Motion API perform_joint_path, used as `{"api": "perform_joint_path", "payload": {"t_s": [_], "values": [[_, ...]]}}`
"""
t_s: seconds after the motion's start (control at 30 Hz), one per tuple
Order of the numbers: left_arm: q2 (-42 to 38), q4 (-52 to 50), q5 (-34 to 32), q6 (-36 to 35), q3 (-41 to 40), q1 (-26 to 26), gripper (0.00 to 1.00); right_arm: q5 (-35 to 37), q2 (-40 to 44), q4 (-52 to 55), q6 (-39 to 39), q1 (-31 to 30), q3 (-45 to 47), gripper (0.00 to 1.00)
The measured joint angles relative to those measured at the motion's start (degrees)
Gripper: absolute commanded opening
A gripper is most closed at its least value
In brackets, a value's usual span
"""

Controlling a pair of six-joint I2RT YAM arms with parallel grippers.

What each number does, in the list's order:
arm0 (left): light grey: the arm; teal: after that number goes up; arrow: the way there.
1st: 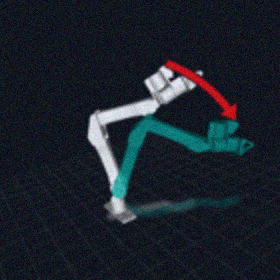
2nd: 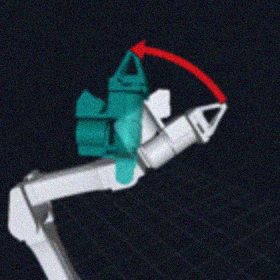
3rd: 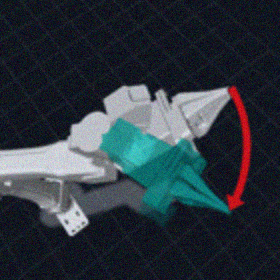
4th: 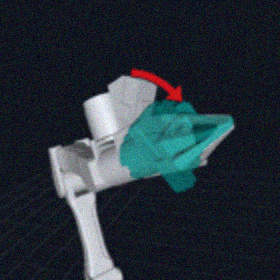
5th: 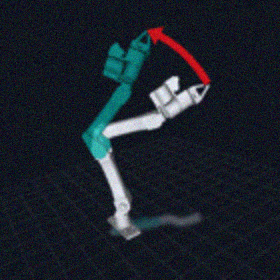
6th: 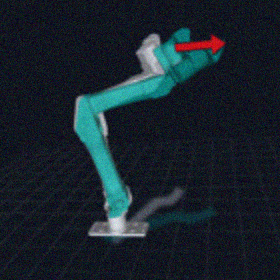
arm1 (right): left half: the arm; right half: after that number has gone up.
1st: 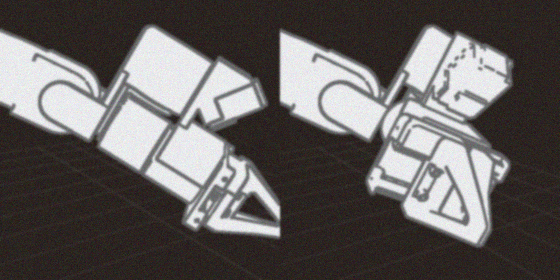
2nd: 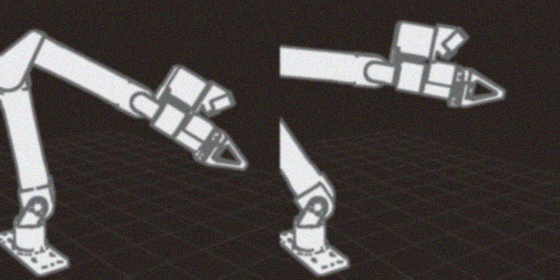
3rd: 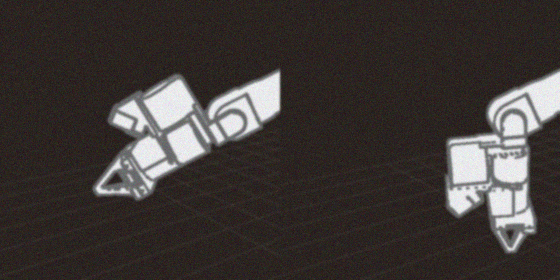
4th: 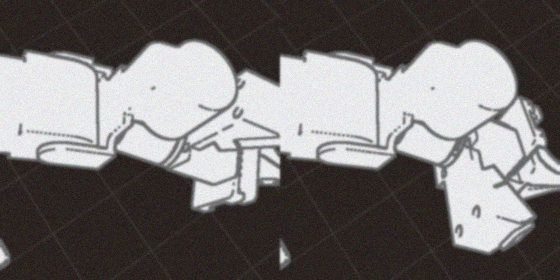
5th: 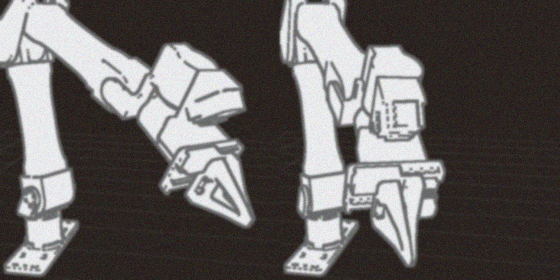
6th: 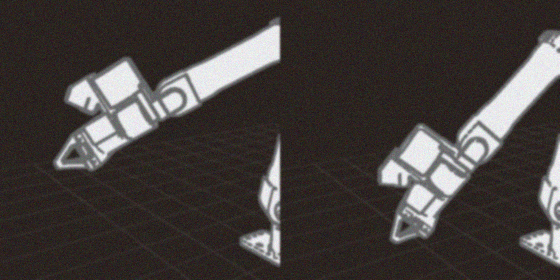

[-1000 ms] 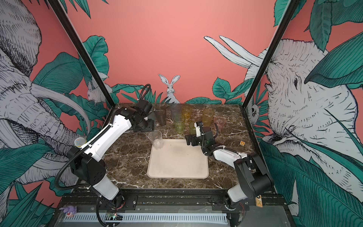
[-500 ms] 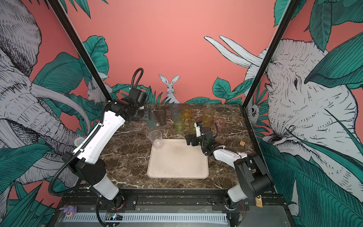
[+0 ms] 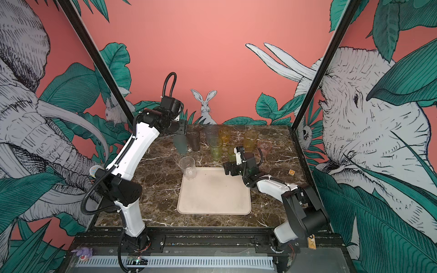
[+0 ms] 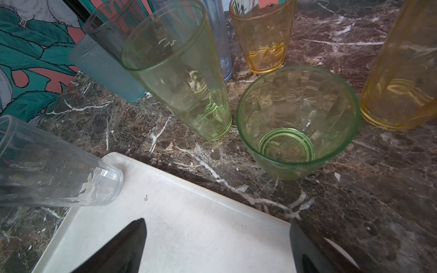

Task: Place the glasses into the tray
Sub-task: Pick up the glass from the top-center of the table.

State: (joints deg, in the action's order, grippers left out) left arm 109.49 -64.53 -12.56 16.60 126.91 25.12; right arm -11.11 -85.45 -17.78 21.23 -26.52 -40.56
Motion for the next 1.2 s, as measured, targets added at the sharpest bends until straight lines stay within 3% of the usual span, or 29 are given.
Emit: {"api": "perform_joint_path", "payload": {"t_s": [0.4,1.2], "values": [[5.6,3.0,4.7,-2.2,2.2,-4.3,0.71,0.0,0.0,0.1,0.0,0.0,0.0,0.97],[22.2,4.3,12.9,-6.7,11.2,-6.2,0.71,0.0,0.0,0.2,0.0,0.0,0.0,0.97]]}}
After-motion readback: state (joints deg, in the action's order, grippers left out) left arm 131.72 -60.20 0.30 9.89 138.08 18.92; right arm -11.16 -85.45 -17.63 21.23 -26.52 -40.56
